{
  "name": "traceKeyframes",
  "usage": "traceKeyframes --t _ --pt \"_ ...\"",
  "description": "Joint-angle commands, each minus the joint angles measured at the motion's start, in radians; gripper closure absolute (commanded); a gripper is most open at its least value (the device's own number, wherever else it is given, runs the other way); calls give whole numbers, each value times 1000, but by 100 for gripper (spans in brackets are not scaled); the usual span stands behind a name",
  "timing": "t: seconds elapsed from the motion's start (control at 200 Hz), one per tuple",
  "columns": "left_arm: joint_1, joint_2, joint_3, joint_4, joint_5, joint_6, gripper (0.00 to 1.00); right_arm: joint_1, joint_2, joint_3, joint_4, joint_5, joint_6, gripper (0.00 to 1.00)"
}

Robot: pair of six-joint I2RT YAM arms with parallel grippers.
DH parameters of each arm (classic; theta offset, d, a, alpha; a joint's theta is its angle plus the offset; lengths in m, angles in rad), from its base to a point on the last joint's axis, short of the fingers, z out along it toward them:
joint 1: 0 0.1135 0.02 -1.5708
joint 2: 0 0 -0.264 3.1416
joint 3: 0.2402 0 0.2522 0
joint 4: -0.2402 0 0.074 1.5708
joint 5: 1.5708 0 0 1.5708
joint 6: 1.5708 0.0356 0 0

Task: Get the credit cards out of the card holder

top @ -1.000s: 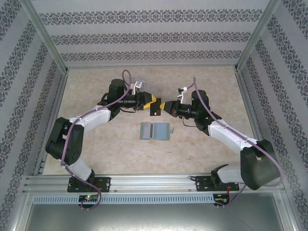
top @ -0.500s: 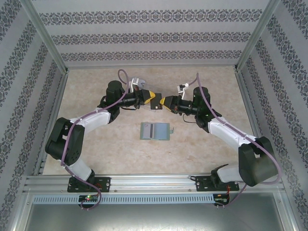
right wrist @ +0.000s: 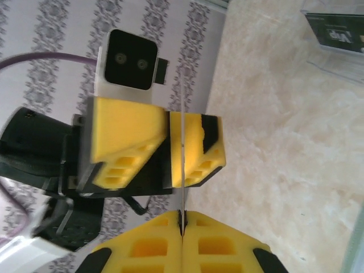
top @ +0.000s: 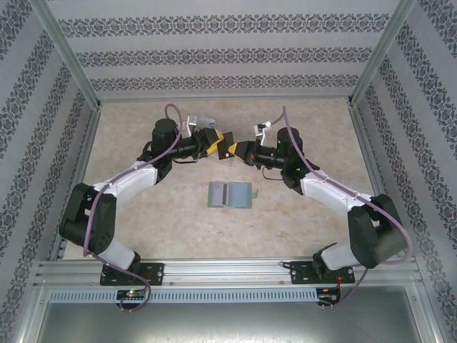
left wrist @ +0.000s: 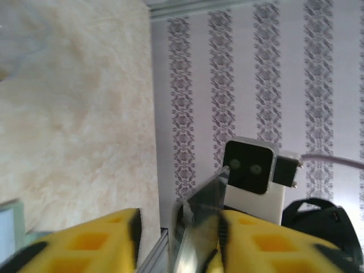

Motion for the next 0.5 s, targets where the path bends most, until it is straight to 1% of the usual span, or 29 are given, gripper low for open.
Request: traceKeyframes --t 0.0,0.05,0.115,0.15,0.205,0.26,0.325,0.43,0.495 --pt "55 -96 7 -321 -91 165 37 31 41 107 -222 97 -219 100" --pt "80 -132 14 -434 -143 237 27 47 71 162 -324 146 -307 100" --pt "112 -174 21 -574 -209 321 17 70 118 244 -439 214 -411 100" --pt "131 -191 23 -637 -239 368 11 80 147 290 -495 255 -467 100" --pt "169 -216 28 -725 -276 435 6 98 200 366 -572 316 -551 100" --pt "209 -230 35 -801 -308 483 3 114 256 446 -635 371 -627 100" --pt "255 -241 42 -863 -322 527 0 125 324 535 -682 398 -714 100" --pt "311 -249 53 -918 -308 574 1 137 424 664 -728 415 -856 100" --pt "333 -257 64 -950 -309 608 1 139 487 746 -760 404 -952 100"
